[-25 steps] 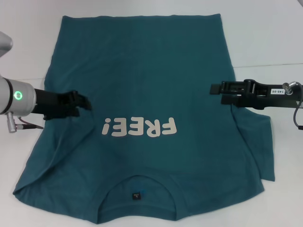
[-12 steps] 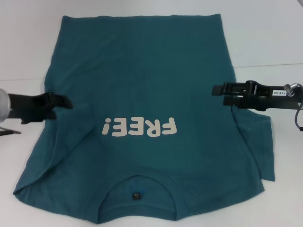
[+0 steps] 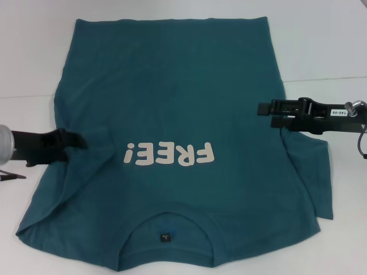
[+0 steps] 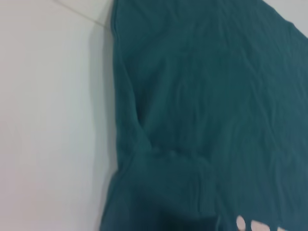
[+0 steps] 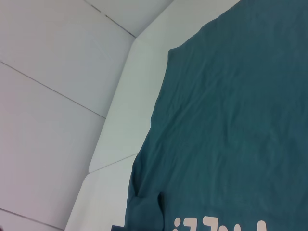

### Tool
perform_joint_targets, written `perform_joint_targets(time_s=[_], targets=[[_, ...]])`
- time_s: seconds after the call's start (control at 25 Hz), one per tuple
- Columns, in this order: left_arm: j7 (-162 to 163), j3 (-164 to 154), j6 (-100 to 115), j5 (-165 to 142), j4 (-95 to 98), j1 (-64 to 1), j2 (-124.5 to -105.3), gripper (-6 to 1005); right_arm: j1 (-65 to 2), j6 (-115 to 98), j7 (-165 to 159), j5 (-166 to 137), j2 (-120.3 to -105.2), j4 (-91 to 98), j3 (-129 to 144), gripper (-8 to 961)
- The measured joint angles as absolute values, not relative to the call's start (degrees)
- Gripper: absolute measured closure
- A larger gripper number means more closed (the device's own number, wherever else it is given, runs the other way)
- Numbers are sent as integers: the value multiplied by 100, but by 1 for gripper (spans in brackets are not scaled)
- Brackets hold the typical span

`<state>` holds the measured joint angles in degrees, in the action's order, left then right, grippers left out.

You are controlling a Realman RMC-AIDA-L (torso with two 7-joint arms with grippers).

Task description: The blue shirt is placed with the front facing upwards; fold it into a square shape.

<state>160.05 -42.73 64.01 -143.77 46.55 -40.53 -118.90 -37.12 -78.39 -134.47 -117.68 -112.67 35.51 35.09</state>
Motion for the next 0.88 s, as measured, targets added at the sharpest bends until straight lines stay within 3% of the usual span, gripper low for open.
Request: perform_joint_targets(time_s=[0.36, 0.64, 0.88], targets=[[15547, -4263, 6861, -14080, 4472, -4067, -11963, 414, -3709, -7855, -13404, -11769, -11274, 3518, 3537, 208], [14844, -4234, 8644, -12712, 5689, -3386, -12163, 413, -3690, -8007, -13377, -11766, -11268, 3489, 3509, 223], [14803, -4059, 8690, -12585, 5710, -3167, -12043, 413, -3655, -8024, -13370, -11768, -11267, 3489, 3520, 237]])
